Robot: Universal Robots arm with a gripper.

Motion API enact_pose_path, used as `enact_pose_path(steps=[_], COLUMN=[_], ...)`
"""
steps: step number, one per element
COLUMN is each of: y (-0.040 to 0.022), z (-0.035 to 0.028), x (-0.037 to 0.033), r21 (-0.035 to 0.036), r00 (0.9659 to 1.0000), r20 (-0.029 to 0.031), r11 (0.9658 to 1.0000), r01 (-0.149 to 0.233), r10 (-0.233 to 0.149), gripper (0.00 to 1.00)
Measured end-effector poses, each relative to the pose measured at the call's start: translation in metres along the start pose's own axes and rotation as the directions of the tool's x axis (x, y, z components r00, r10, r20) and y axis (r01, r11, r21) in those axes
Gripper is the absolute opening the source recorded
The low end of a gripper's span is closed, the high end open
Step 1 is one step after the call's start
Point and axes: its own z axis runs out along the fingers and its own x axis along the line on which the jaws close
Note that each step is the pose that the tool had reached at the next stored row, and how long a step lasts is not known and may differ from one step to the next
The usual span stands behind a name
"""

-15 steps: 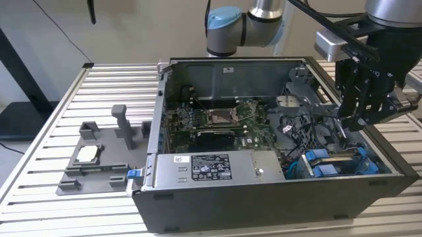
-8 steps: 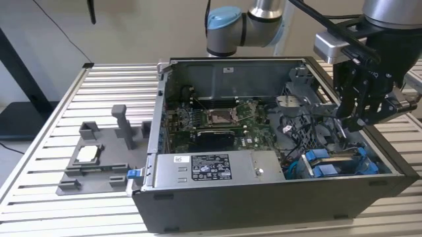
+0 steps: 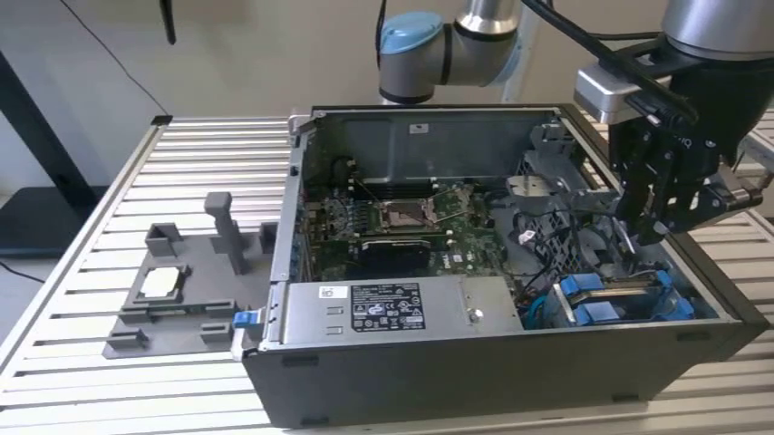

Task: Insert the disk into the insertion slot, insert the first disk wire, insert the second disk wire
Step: 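Insert the first disk wire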

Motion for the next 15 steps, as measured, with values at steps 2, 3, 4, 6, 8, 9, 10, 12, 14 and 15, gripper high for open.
enact_pose_path(steps=[2, 3, 4, 6, 8, 9, 10, 12, 14, 15], y=[-0.0008, -0.0015, -0.0023, -0.0028, -0.0028, -0.0029, -0.0030, -0.0031, -0.0031, -0.0031], z=[0.0002, 0.0004, 0.0005, 0.0006, 0.0006, 0.0006, 0.0006, 0.0007, 0.0007, 0.0007], x=[0.0001, 0.0001, 0.0002, 0.0002, 0.0001, -0.0004, -0.0013, -0.0027, -0.0032, -0.0033], r21=[0.0000, 0.0000, 0.0000, 0.0001, 0.0000, 0.0000, -0.0001, -0.0003, -0.0005, -0.0005], r00=[1.0000, 1.0000, 1.0000, 1.0000, 1.0000, 1.0000, 1.0000, 1.0000, 1.0000, 1.0000], r20=[0.0004, 0.0006, 0.0007, 0.0009, 0.0008, 0.0003, -0.0007, -0.0031, -0.0048, -0.0052], r11=[1.0000, 1.0000, 1.0000, 1.0000, 1.0000, 1.0000, 1.0000, 1.0000, 1.0000, 1.0000], r01=[0.001, 0.002, 0.003, 0.004, 0.004, 0.004, 0.004, 0.005, 0.005, 0.005], r10=[-0.001, -0.002, -0.003, -0.004, -0.004, -0.004, -0.004, -0.005, -0.005, -0.005], gripper=[0.41, 0.41, 0.41, 0.41, 0.41, 0.41, 0.41, 0.38, 0.26, 0.26])
